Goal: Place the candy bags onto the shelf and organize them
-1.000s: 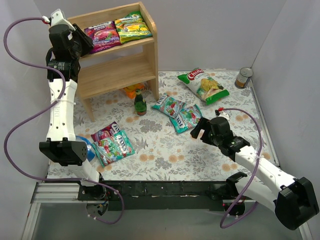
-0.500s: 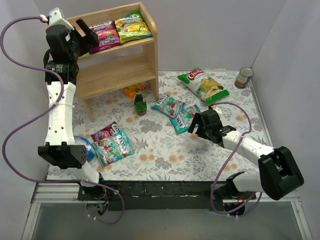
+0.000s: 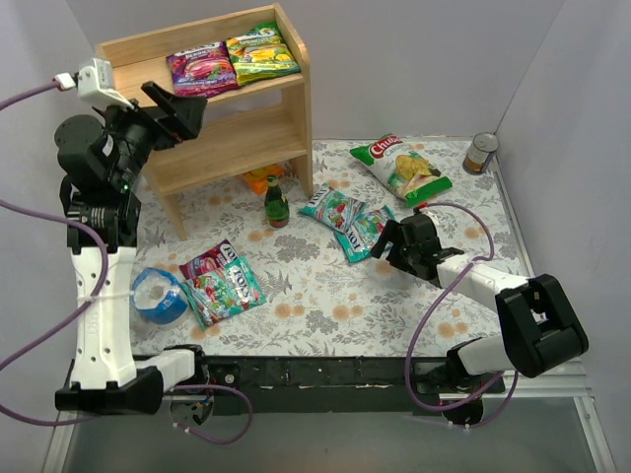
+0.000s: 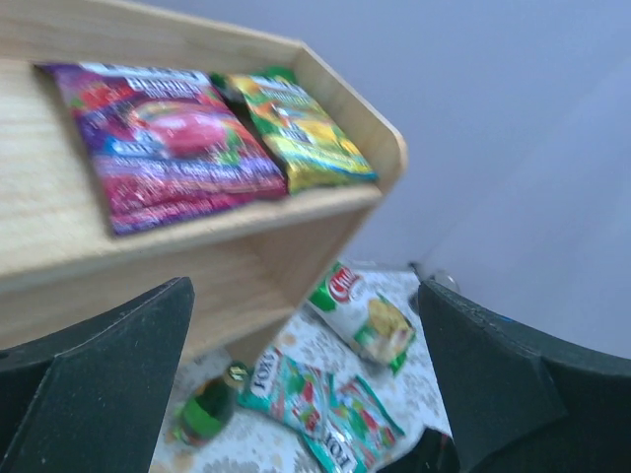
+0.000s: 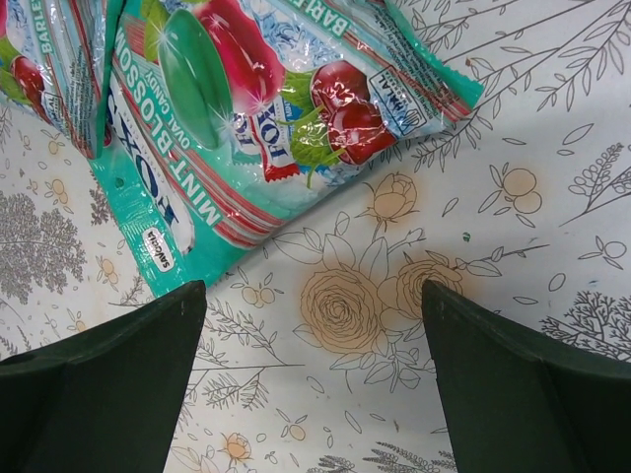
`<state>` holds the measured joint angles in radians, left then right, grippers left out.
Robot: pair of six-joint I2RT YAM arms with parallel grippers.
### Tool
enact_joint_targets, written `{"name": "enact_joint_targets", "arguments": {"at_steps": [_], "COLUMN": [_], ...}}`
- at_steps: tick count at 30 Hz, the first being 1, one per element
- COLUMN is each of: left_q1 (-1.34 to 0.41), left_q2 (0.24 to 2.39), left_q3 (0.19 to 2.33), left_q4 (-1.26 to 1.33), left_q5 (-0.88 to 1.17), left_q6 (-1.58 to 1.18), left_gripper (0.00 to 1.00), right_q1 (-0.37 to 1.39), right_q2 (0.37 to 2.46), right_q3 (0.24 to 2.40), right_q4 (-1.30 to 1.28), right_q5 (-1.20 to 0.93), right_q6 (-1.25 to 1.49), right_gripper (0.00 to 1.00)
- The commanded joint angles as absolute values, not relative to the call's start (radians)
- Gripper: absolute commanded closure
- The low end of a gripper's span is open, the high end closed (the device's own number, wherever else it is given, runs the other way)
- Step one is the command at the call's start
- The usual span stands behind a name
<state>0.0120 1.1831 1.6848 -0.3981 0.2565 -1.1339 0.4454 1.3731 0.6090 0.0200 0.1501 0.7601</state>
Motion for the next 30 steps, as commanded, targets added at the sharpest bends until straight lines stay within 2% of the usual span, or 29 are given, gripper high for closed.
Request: {"name": "enact_joint_targets", "arguments": {"at_steps": [1, 9, 15, 23, 24, 25, 30], "left_q1": [0.015, 0.015, 0.015, -0.031, -0.031, -0.031, -0.032], "left_q2": [1.095, 0.891, 0.845, 0.773, 0.773, 0.772, 0.782], "left_q3": [1.516, 1.139, 0.863, 0.695, 0.686, 0.669, 0.638], "left_q4": [-0.364, -0.362, -0.324, -0.288, -0.288, -0.288, -0.272], "left_q5": [0.474, 0.633, 0.75, 0.713, 0.709, 0.706, 0.692], "left_q6": [-1.184, -1.218, -1.288, -1.338, -1.341, -1.348, -1.362], "left_gripper": [0.02, 0.02, 0.02, 0.02, 0.02, 0.02, 0.02], "right_q1": [0.426, 0.41, 0.41, 0.41, 0.41, 0.41, 0.41], "right_q2": [1.382, 1.417, 1.482, 1.588, 1.589, 1.6, 1.612], "right_q3": [0.594, 0.571, 0.525, 0.456, 0.451, 0.454, 0.46], "right_q4": [0.098, 0.156, 0.3, 0.445, 0.446, 0.427, 0.436], "right_q5": [0.094, 0.051, 0.096, 0.163, 0.187, 0.196, 0.224], "right_q6": [0.755, 0.77, 0.85, 0.982, 0.995, 1.011, 1.019], "right_gripper": [0.03, 0.03, 0.11, 0.21, 0.23, 0.33, 0.64]}}
